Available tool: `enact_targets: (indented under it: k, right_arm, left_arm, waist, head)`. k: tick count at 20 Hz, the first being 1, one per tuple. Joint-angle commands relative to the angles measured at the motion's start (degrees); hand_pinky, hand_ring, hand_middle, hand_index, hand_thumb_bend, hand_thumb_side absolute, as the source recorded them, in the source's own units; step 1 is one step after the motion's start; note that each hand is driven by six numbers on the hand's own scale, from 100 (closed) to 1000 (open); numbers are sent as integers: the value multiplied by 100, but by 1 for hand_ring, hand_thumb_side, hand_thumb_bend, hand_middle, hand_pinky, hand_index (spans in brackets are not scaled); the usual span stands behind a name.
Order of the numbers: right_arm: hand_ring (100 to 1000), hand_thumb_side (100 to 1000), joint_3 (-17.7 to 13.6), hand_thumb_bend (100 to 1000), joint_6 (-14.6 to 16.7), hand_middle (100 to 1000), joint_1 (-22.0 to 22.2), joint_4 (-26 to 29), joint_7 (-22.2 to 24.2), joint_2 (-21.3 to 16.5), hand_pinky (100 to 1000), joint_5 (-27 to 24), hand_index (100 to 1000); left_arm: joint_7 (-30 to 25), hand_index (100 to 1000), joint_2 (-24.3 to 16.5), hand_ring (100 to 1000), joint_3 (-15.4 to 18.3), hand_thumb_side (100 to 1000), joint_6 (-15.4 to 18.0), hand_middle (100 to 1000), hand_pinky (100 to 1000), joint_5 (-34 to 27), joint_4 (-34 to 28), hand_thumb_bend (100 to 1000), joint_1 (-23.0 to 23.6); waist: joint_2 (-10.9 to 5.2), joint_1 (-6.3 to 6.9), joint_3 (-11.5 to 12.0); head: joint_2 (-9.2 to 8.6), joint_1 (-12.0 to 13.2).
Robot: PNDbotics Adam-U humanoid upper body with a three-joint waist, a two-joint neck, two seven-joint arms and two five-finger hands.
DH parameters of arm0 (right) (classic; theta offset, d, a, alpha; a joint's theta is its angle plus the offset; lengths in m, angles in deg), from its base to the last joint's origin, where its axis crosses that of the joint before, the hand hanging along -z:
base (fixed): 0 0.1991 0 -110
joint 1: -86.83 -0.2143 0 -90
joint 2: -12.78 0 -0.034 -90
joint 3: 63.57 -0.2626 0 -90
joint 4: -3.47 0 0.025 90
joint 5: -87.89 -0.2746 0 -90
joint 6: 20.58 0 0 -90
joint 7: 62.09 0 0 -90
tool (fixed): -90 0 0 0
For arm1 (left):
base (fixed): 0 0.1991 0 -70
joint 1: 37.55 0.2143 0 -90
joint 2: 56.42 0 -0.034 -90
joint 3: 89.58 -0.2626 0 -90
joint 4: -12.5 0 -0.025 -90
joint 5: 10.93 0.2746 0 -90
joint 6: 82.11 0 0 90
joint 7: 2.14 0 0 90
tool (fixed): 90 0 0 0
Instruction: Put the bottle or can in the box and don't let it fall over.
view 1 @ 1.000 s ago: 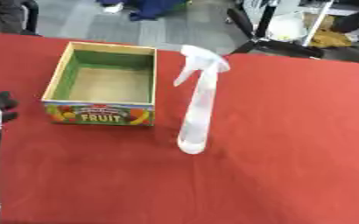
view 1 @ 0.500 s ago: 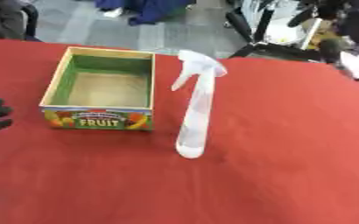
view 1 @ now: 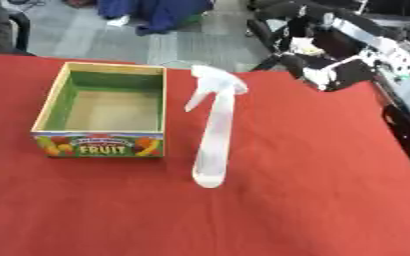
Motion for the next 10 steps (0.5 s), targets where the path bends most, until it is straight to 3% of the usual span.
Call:
enact_targets:
  k: [1, 5, 10]
  right_arm:
    - [1000, 242, 15, 100, 521, 1000, -188, -147, 908, 76, 793, 149, 969]
    - [1000, 232, 66, 100, 461, 1000, -264, -282, 1236, 255, 800, 266, 970]
    - [1000, 229, 148, 100, 412, 1000, -291, -386, 1282, 425, 798, 418, 971]
  left_arm:
    - [-41, 764, -20, 771, -18, 782, 13, 614, 765, -9, -50, 119, -78]
    - [-61, 764, -10, 771, -35, 782, 12, 614, 765, -9, -39, 120, -91]
    - [-68, 764, -1, 771, -40, 782, 16, 614, 766, -14, -38, 119, -101]
  waist:
    - [-47, 21, 18]
    - [-43, 12, 47]
    - [-42, 17, 82]
  head:
    - [-107, -102]
    - [-94, -170]
    - [-88, -193]
